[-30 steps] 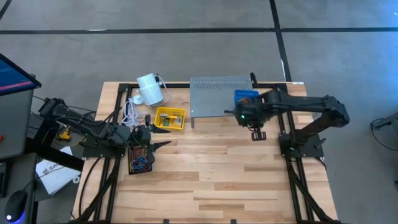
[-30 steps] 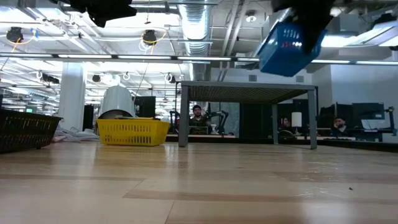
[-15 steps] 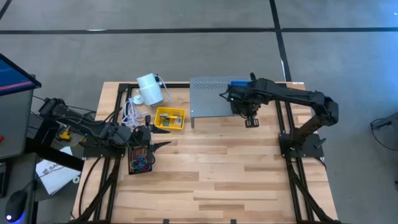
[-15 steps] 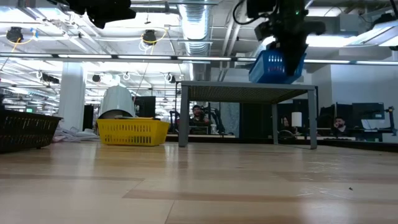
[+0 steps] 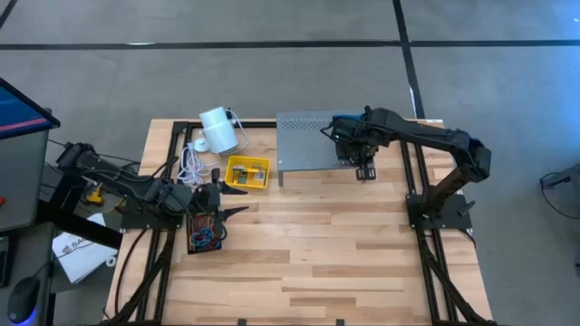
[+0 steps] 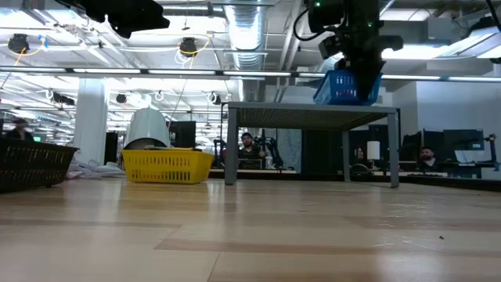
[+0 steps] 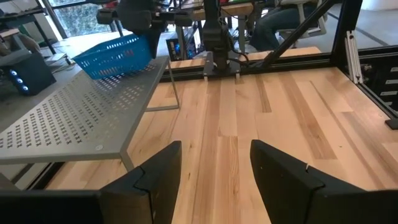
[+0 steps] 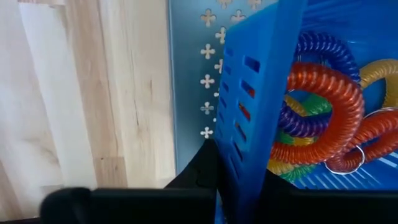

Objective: Pick & Place Office Desk Supplies
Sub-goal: Put the blue bin on the shelf, then put the yellow bin on the shelf

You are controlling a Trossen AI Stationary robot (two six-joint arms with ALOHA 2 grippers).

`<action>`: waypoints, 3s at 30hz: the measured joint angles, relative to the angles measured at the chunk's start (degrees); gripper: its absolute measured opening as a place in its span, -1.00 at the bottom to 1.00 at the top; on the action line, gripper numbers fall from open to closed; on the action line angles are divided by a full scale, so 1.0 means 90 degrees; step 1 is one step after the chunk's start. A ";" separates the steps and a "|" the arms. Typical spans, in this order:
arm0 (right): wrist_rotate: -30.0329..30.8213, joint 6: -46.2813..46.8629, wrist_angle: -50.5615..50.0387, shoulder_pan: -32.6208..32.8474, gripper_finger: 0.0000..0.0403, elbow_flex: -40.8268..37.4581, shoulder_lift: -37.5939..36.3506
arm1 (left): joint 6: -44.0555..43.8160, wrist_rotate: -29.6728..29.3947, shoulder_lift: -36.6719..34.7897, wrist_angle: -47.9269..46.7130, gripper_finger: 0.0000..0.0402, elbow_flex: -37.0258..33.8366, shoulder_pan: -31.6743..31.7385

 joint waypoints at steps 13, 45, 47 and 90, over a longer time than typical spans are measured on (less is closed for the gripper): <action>-0.0202 -0.0058 0.0181 -0.0236 -0.97 -0.0253 -0.0010 | 0.0000 0.0000 0.0000 -0.0002 -0.07 0.0000 -0.0001; -0.0188 0.0777 0.0094 -0.0115 -0.02 0.0411 -0.0005 | -0.0002 -0.0001 0.0000 -0.0001 -0.07 0.0000 -0.0001; -0.0189 0.0777 0.0041 -0.0051 -0.03 0.0495 -0.0005 | -0.0005 0.0000 0.0000 -0.0002 -0.07 0.0000 -0.0002; -0.0464 0.2251 -0.0392 0.1733 -0.09 0.2140 -0.0104 | 0.0335 0.0000 0.1685 -0.4431 -0.07 0.1951 0.0456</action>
